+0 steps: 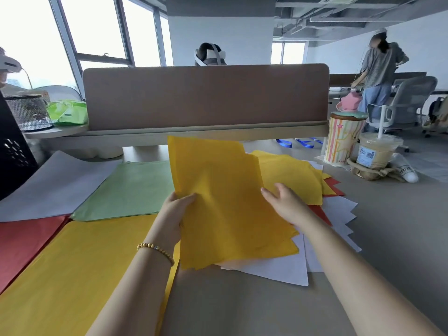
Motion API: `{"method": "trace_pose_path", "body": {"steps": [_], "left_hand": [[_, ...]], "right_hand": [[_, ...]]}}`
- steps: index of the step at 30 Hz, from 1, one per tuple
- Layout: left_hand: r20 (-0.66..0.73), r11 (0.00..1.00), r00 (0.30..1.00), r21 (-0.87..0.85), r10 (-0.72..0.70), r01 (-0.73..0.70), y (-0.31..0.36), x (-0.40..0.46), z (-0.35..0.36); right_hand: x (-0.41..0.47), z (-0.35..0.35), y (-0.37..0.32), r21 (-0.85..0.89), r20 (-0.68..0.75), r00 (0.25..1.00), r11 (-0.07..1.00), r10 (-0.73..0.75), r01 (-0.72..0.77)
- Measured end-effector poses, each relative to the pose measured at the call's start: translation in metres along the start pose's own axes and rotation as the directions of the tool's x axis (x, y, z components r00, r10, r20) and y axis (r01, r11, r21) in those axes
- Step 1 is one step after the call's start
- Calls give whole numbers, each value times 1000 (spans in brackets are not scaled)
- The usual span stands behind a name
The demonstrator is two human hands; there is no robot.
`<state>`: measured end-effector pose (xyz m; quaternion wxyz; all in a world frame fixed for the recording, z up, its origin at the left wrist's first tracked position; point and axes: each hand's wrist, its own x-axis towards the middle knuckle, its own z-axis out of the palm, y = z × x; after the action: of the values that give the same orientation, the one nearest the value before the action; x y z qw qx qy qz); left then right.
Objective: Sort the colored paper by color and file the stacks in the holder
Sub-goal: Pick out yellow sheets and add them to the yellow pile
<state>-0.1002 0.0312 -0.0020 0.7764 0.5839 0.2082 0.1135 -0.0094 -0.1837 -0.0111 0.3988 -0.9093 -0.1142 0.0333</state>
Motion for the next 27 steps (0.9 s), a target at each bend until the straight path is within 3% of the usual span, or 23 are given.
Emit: {"method": "trace_pose_path", "body": {"steps": [3, 5, 8, 11, 15, 18, 23, 27], "left_hand": [[101, 995, 991, 45, -91, 87, 1, -2, -1], [132, 980, 983, 169, -126, 102, -2, -4, 3], [-10, 935, 1000, 355, -23, 25, -11, 5, 6], [-134, 978, 991, 206, -16, 43, -8, 17, 6], [-259, 995, 964, 93, 56, -33, 17, 47, 2], [-306, 999, 952, 52, 18, -2, 25, 75, -7], [-195, 988, 969, -62, -151, 141, 20, 101, -12], [-198, 968, 975, 207, -101, 142, 15, 108, -20]], "right_hand": [[5, -8, 11, 377, 147, 987, 919, 64, -116], [4, -7, 9, 503, 194, 981, 855, 29, -125], [6, -1, 8, 347, 122, 992, 937, 0, -43], [10, 3, 10, 173, -75, 997, 984, -29, 42], [30, 7, 16, -107, -173, 979, 991, -104, 87], [48, 9, 12, -370, -74, 990, 925, -117, 82], [59, 16, -3, -413, 257, 963, 910, 79, 35], [71, 16, -11, -611, 272, 954, 788, 125, 71]]}}
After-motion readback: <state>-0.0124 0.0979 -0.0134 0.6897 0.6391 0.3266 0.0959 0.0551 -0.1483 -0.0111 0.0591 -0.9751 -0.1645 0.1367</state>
